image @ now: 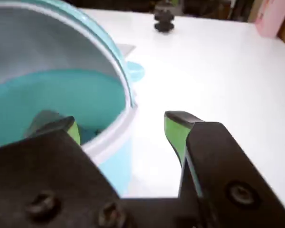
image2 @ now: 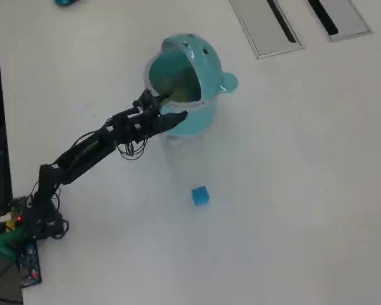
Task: Grasp RGB lego blocks and put them in the bin one by one.
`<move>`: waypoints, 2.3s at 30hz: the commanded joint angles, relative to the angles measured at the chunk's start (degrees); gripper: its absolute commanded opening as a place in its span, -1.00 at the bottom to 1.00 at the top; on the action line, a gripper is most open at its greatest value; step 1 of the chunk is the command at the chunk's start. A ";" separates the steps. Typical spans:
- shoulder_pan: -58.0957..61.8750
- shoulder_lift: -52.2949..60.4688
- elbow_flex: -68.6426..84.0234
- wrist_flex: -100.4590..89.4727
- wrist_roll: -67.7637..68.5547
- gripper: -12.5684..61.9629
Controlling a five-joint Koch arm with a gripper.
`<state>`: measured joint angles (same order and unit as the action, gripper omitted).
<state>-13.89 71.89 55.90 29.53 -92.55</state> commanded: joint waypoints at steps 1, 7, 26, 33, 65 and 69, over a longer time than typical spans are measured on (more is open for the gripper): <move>1.58 7.03 1.23 -0.44 -4.22 0.24; 6.94 13.45 13.01 0.09 -9.76 0.24; 15.29 8.61 28.13 -4.31 -13.62 0.26; 18.90 -0.62 24.96 -7.47 -13.71 0.26; 24.43 -19.60 10.72 -7.73 -14.59 0.26; 23.82 -19.95 10.46 -7.82 -14.59 0.26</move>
<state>10.20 50.80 69.17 23.99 -106.70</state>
